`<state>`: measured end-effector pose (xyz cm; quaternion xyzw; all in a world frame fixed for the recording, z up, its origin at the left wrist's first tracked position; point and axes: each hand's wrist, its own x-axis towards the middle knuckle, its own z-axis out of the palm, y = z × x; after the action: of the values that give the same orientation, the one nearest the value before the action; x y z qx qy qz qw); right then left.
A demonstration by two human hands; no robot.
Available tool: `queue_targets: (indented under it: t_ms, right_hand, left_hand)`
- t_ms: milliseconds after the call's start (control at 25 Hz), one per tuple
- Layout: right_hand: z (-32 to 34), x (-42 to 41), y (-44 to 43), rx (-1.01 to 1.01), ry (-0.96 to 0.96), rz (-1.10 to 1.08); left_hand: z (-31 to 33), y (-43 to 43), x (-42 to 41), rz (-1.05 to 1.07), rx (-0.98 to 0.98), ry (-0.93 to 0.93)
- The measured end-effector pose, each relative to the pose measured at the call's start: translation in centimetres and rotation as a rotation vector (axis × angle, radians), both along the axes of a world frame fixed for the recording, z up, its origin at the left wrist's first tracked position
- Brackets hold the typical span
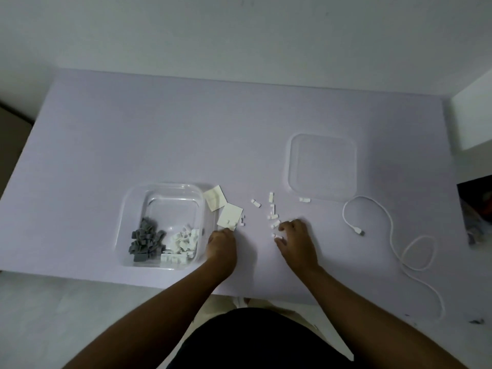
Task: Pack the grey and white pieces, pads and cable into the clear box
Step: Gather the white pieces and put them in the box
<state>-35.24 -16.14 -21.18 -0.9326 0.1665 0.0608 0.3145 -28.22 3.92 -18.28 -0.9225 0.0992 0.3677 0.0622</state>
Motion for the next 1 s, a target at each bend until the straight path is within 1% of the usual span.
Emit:
queue_targets:
  t_ms: [80,200,280,320,400,480,520,560,600,640,680,760,800,840,920,1000]
  right_hand:
    - [0.0,0.0,-1.0,-0.043,0.048,-0.067]
    - [0.0,1.1,-1.8,0.003,0.156,-0.052]
    - [0.1,1.9,-1.6,0.034,0.181,-0.014]
    - [0.1,2.2,-1.3,0.047,0.183,0.006]
    - [0.1,2.7,-0.6,0.068,0.164,0.049]
    - [0.0,2.7,0.2,0.06,0.144,0.09]
    - [-0.1,2.7,0.5,0.052,0.14,0.101]
    - [-0.4,2.7,0.8,0.046,0.133,0.109]
    - [-0.5,2.6,0.9,0.044,0.126,0.112]
    - [-0.7,2.6,1.1,0.041,0.119,0.117]
    - [-0.8,2.5,1.2,0.029,0.111,0.123]
    - [-1.1,2.3,1.3,0.001,0.099,0.132]
    - [-1.2,2.3,1.2,-0.004,0.093,0.13]
    - [-1.2,2.4,1.1,0.009,0.088,0.116]
    - [-1.1,2.6,1.1,0.126,0.068,0.016]
    - [-0.3,2.8,1.2,0.381,0.076,-0.208]
  left_hand:
    - [0.2,-0.6,0.4,-0.06,-0.005,-0.013]
    - [0.4,-1.3,0.6,-0.12,-0.006,-0.042]
    - [0.6,-1.4,1.1,-0.096,-0.066,0.004]
    - [0.6,-1.5,1.5,-0.073,-0.11,0.071]
    - [0.9,-1.9,2.3,0.043,-0.263,0.27]
    - [1.1,-2.2,2.4,0.299,-0.449,0.523]
    - [1.4,-2.1,2.3,0.449,-0.529,0.612]
    - [1.6,-1.9,2.1,0.548,-0.583,0.642]
    - [1.6,-1.7,2.0,0.604,-0.626,0.637]
    - [1.4,-1.5,1.9,0.617,-0.652,0.582]
    - [1.2,-1.4,1.9,0.593,-0.652,0.47]
    - [0.5,-0.9,1.7,0.493,-0.577,0.151]
    - [0.2,-0.7,1.6,0.471,-0.54,0.029]
    - [0.0,-0.5,1.6,0.459,-0.526,-0.051]
    - [-0.4,-0.4,1.7,0.454,-0.534,-0.119]
    - [-0.6,-0.6,1.8,0.483,-0.536,-0.136]
